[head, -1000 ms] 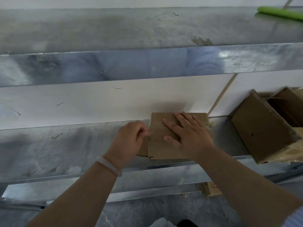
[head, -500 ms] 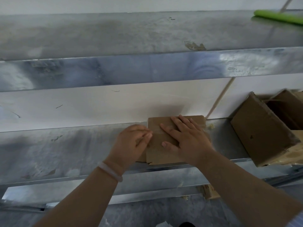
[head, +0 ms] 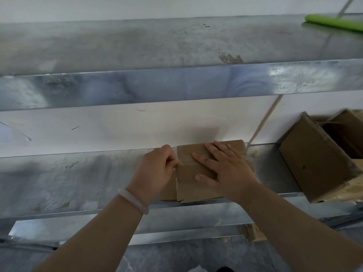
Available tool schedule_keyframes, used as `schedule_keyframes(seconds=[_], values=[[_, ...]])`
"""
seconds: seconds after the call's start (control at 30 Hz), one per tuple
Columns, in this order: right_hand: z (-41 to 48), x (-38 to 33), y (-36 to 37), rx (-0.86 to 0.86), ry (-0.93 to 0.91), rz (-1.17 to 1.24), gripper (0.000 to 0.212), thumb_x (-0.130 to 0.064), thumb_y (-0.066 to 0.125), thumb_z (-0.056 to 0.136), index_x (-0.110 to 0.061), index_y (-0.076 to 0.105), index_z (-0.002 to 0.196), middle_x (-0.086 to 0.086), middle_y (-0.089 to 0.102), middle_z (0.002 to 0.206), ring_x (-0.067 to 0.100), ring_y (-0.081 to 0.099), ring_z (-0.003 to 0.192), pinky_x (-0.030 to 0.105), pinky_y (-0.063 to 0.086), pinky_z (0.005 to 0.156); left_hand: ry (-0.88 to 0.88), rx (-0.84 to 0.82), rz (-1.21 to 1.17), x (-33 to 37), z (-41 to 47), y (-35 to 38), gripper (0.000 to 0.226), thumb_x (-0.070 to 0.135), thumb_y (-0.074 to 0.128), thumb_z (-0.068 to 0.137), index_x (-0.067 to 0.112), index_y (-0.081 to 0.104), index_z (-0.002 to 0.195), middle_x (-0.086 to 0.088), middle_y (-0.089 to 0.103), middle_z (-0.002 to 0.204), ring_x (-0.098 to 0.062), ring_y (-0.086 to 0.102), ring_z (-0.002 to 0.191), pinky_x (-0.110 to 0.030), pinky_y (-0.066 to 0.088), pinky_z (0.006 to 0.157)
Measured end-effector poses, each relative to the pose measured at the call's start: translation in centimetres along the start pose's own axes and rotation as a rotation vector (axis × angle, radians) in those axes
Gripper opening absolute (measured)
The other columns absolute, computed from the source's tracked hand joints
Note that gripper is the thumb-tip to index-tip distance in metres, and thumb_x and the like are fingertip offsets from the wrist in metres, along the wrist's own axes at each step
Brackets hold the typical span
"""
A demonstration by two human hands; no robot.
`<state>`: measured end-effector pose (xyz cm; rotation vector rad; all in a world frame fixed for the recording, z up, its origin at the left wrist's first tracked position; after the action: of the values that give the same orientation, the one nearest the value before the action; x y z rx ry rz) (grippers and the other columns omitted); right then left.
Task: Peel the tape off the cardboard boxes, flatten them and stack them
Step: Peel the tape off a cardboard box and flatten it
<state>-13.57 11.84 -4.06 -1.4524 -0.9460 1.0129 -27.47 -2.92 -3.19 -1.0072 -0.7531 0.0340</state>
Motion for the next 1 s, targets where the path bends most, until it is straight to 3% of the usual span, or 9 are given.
schedule_keyframes(seconds=[0.27, 0.43, 0.6, 0.73, 0.87, 0.93, 1.0], values=[[0.4, -0.1, -0.6, -0.032, 0.014, 0.028, 0.076, -0.083, 0.002, 0.074, -0.058, 0.014, 0.145, -0.01, 0.009, 0.163, 0.015, 0.0, 0.15, 0.035, -0.008, 0.119, -0.398, 0.134, -0.359, -0.8, -0.9, 2.1, 0.021, 0.004, 0.057, 0.092, 0.017, 0.047, 0.078, -0.002, 0.063, 0.08, -0.018, 0.066, 0.071, -0.047, 0.058, 0.065], [-0.2, -0.3, -0.8, -0.064, -0.03, 0.05, 0.075, -0.084, 0.007, 0.075, -0.059, 0.017, 0.144, -0.013, 0.003, 0.163, 0.011, -0.005, 0.149, 0.031, -0.013, 0.116, -0.667, 0.361, -0.71, -1.1, 0.6, 0.1, 0.011, 0.004, 0.047, 0.097, 0.009, 0.043, 0.088, -0.008, 0.057, 0.092, -0.022, 0.07, 0.06, -0.037, 0.06, 0.059], [-0.4, -0.3, -0.8, -0.053, -0.032, 0.06, 0.075, -0.085, 0.006, 0.074, -0.06, 0.019, 0.144, -0.013, 0.005, 0.163, 0.011, -0.003, 0.15, 0.032, -0.011, 0.118, -0.377, 0.175, -0.4, -1.0, 2.6, -1.6, 0.011, 0.012, 0.059, 0.093, 0.014, 0.053, 0.084, -0.002, 0.064, 0.088, -0.008, 0.07, 0.067, -0.029, 0.059, 0.063], [-0.3, -0.3, -0.7, -0.046, -0.036, 0.054, 0.075, -0.084, 0.007, 0.074, -0.059, 0.018, 0.144, -0.012, 0.006, 0.163, 0.012, -0.003, 0.15, 0.032, -0.011, 0.118, -0.191, 0.067, -0.193, -0.4, 1.2, -1.1, 0.009, 0.018, 0.07, 0.084, 0.026, 0.068, 0.08, 0.017, 0.067, 0.08, 0.007, 0.062, 0.079, -0.003, 0.044, 0.069], [-0.3, -0.3, -0.7, -0.045, -0.039, 0.061, 0.072, -0.084, 0.01, 0.076, -0.059, 0.019, 0.144, -0.012, 0.006, 0.163, 0.012, -0.002, 0.15, 0.031, -0.012, 0.116, -0.143, 0.027, -0.184, -0.5, 0.2, -0.5, 0.012, 0.02, 0.065, 0.089, 0.025, 0.075, 0.087, 0.023, 0.065, 0.084, 0.005, 0.061, 0.088, -0.005, 0.042, 0.072], [-0.3, -0.3, -0.8, -0.035, -0.04, 0.057, 0.07, -0.083, 0.012, 0.078, -0.06, 0.019, 0.143, -0.013, 0.006, 0.163, 0.011, -0.002, 0.15, 0.03, -0.013, 0.115, -0.173, 0.017, -0.198, -1.0, 0.5, -0.1, 0.012, 0.016, 0.071, 0.085, 0.026, 0.074, 0.091, 0.018, 0.064, 0.087, 0.004, 0.061, 0.084, -0.003, 0.043, 0.07], [-0.3, -0.3, -0.8, -0.036, -0.04, 0.053, 0.07, -0.083, 0.012, 0.078, -0.06, 0.019, 0.144, -0.014, 0.006, 0.163, 0.011, -0.002, 0.15, 0.03, -0.014, 0.114, -0.183, -0.017, -0.182, -1.4, 0.9, 0.4, 0.026, 0.017, 0.074, 0.082, 0.027, 0.07, 0.105, 0.012, 0.06, 0.094, 0.003, 0.061, 0.082, -0.004, 0.042, 0.072]])
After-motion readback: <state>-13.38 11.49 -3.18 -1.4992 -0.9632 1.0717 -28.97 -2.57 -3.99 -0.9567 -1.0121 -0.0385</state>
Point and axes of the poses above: each hand's wrist, its own z-axis towards the middle knuckle, its own y-axis out of the palm, x = y × z, the point moved 3 cm from there along z, towards the middle knuckle
